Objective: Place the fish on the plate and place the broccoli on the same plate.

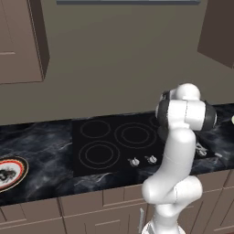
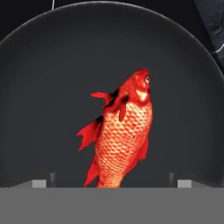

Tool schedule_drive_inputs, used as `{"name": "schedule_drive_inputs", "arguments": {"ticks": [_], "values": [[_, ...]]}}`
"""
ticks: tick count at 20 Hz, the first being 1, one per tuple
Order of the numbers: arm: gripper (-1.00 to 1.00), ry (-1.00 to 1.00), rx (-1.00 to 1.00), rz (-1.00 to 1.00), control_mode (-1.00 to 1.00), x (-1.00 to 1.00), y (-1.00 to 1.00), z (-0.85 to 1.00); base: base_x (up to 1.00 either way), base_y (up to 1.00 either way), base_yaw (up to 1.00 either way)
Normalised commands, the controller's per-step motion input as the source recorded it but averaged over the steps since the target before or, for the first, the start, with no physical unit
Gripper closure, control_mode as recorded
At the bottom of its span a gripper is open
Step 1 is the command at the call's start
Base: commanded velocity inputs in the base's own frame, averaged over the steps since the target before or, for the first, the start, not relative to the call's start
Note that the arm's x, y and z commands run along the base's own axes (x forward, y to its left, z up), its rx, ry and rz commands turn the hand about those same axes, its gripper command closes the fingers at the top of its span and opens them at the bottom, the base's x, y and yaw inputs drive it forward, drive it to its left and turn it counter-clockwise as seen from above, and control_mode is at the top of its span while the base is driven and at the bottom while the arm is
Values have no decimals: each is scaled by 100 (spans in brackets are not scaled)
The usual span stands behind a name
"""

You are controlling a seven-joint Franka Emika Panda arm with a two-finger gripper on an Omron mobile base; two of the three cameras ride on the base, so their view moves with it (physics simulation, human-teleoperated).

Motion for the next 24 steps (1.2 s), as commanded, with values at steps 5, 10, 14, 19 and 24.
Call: {"name": "schedule_drive_inputs", "arguments": {"ticks": [5, 10, 14, 19, 24], "values": [[-100, 0, 0, -3, -100, 0, 0, -37, 0, 0, 0], [-100, 0, 0, -10, -100, 0, -7, -23, 0, 0, 0], [-100, 0, 0, -13, -100, 0, -4, -15, 0, 0, 0], [-100, 0, 0, -11, -100, 0, 0, -17, 0, 0, 0], [-100, 0, 0, -2, -100, 0, 0, -3, 0, 0, 0]]}}
